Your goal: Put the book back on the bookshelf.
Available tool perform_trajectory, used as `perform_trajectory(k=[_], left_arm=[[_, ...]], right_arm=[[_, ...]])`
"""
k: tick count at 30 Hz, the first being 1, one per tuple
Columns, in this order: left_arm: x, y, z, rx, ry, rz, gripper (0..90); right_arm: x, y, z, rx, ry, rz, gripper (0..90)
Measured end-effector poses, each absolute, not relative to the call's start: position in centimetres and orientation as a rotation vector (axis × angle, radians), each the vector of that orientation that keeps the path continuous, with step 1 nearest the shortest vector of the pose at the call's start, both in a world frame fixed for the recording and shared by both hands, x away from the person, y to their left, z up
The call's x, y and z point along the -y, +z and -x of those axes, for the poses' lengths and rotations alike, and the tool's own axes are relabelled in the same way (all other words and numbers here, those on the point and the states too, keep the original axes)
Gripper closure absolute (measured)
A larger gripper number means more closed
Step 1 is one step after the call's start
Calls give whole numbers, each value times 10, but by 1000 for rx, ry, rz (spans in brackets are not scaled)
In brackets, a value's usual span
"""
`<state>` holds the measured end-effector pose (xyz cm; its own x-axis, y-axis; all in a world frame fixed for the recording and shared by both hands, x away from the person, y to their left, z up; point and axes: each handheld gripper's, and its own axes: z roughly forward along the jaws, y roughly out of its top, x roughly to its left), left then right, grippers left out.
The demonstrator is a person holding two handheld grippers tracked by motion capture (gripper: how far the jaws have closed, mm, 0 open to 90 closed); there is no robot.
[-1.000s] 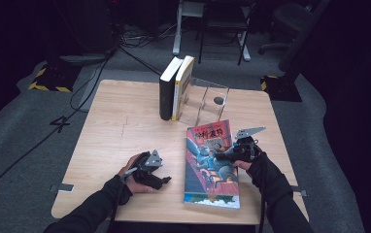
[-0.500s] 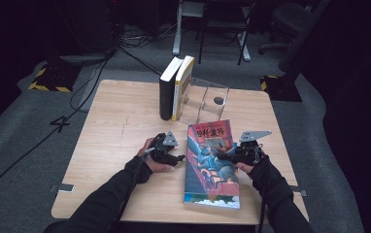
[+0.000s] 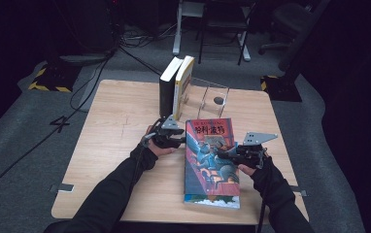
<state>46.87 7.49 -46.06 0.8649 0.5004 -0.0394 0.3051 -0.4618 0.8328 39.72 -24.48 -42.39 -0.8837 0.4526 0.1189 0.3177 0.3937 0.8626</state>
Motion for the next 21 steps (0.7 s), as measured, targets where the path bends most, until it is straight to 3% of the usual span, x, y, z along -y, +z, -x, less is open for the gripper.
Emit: perform_trajectory(k=[9, 21], left_arm=[[-80, -432, -471, -462, 218, -2010, 832], [-83, -398, -473, -420, 228, -1921, 884]], right_arm=[[243, -411, -389, -2402, 1550, -574, 803], [246, -401, -378, -2310, 1620, -422, 785]])
